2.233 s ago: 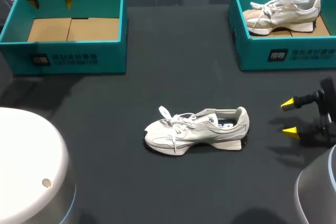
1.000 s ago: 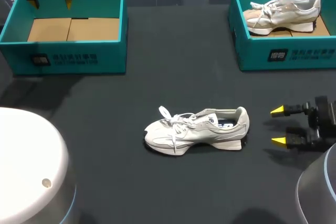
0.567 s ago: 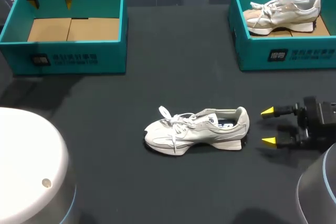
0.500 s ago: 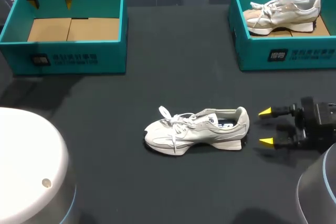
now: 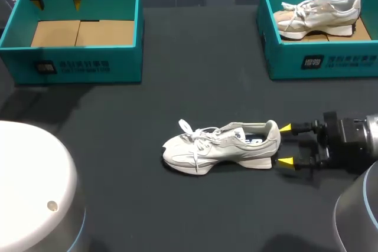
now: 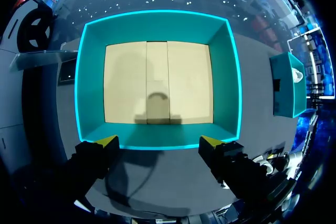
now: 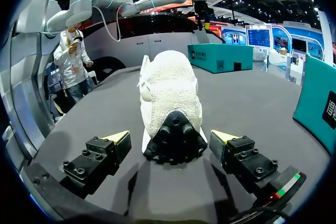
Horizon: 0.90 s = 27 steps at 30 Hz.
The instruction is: Take the shoe out of the shoebox, open the shoe tongue, remove and reinsert the insole, then place the shoe into the shoebox
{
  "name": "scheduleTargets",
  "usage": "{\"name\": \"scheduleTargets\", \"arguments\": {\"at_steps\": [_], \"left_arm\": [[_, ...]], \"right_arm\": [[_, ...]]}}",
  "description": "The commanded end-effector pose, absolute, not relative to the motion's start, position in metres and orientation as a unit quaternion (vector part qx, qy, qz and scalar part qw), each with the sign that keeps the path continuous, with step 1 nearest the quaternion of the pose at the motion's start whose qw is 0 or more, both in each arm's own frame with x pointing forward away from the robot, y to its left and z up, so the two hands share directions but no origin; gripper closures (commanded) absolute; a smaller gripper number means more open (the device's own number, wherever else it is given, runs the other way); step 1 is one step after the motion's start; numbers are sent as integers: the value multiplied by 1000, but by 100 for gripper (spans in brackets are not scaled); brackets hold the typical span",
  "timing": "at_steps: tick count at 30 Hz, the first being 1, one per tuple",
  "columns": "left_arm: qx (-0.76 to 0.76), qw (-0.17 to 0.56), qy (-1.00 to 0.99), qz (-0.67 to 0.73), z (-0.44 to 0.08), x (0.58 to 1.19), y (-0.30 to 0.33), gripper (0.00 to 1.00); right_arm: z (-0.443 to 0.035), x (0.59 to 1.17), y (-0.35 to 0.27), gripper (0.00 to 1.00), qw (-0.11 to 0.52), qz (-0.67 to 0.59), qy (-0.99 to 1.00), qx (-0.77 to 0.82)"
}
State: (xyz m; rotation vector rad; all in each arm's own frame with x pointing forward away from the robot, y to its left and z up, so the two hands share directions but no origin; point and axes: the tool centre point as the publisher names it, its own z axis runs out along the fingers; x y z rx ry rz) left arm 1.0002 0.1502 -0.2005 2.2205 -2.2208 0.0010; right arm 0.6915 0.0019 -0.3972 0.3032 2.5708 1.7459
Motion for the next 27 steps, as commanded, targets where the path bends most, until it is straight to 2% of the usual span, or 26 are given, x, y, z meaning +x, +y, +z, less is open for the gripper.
{"name": "scheduleTargets", "arguments": {"at_steps": [1, 27], "left_arm": [[707, 0, -707, 0, -200, 1000, 150, 0], [707, 0, -707, 0, -200, 1000, 150, 0]], "right_arm": [[-401, 696, 9, 0, 9, 564, 821, 90], [-411, 698, 49, 0, -12, 582, 811, 56]]}}
